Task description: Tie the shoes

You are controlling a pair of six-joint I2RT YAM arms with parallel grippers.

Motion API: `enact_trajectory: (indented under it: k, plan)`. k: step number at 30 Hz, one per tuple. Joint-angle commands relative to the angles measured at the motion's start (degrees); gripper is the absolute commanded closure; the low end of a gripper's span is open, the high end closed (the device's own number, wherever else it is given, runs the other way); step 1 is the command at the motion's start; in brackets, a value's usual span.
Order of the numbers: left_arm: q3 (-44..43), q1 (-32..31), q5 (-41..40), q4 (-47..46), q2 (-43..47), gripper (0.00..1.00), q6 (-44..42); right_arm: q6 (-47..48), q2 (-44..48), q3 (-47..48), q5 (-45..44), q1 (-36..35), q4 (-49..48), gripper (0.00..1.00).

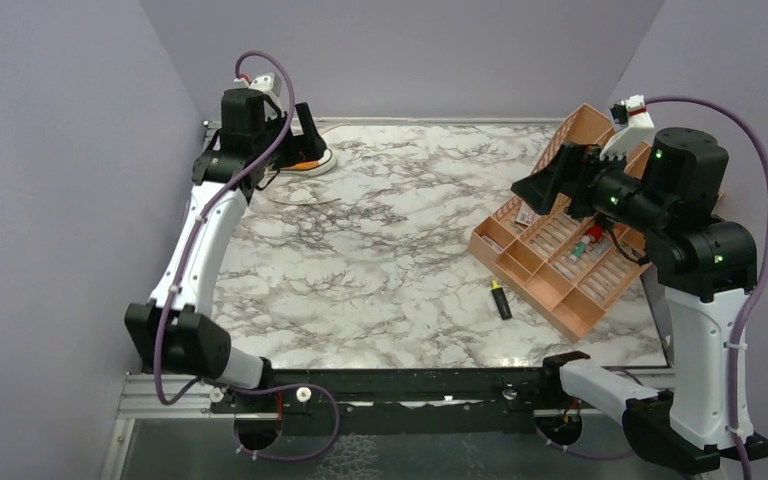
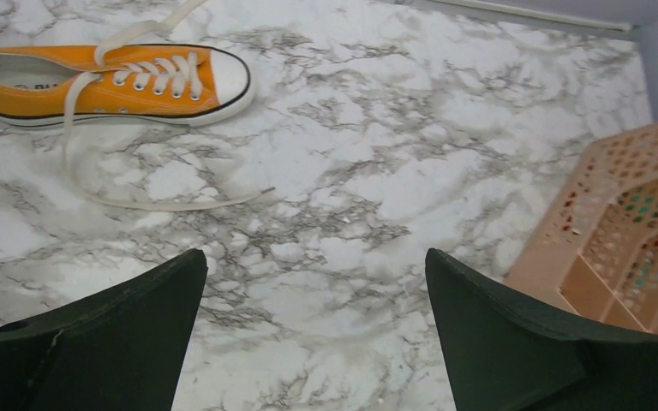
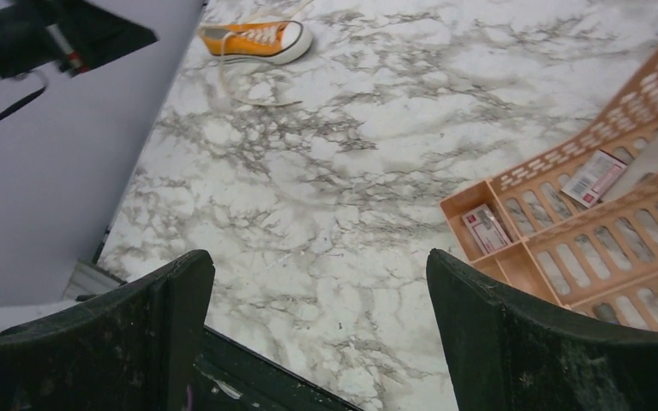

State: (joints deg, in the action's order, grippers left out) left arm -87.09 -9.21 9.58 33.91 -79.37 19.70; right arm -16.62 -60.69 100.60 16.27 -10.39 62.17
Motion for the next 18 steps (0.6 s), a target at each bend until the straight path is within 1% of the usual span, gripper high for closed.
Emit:
enact_trajectory:
  k: [1, 3, 6, 8, 11, 13, 14, 16, 18]
  plan:
    - [-5.44, 3.39, -6.37, -0.29, -10.13, 0.02, -6.31, 3.53, -0.42, -2.08, 12.70, -1.12, -5.80, 0.00]
    - [-9.76, 5.60, -6.05, 0.09, -16.49, 0.02, -8.61, 4.55, -0.78, -3.15, 12.77, -2.20, -6.23, 0.00]
    - [-16.12, 9.65, -3.60, 0.24, -26.20, 0.01, -11.01, 4.36, -1.75, -3.96, 10.51, -2.97, -6.49, 0.00]
    - [-20.02, 11.65, -2.82, 0.20, -31.57, 0.02, -12.78, 4.78, -2.34, -4.69, 11.36, -3.15, -7.42, 0.00]
    - [-25.49, 14.62, 0.36, -0.24, -39.57, 0.02, -14.93, 5.07, -3.30, -5.44, 11.84, -3.27, -8.38, 0.00]
    - [-28.96, 16.60, 0.65, -0.66, -43.85, 0.02, -14.23, 5.35, -3.67, -5.61, 12.15, -3.41, -8.24, 0.00]
    - [-30.95, 17.28, 0.70, -0.59, -46.01, 0.04, -14.21, 5.44, -3.62, -5.74, 12.74, -3.63, -8.18, 0.00]
    - [-34.65, 18.07, 2.65, -0.67, -49.45, 0.07, -14.64, 5.52, -3.58, -6.01, 14.16, -3.89, -7.94, 0.00]
    - [-36.25, 18.41, 4.68, -1.60, -51.53, 0.08, -14.78, 5.55, -3.83, -6.13, 14.81, -4.36, -7.80, 0.00]
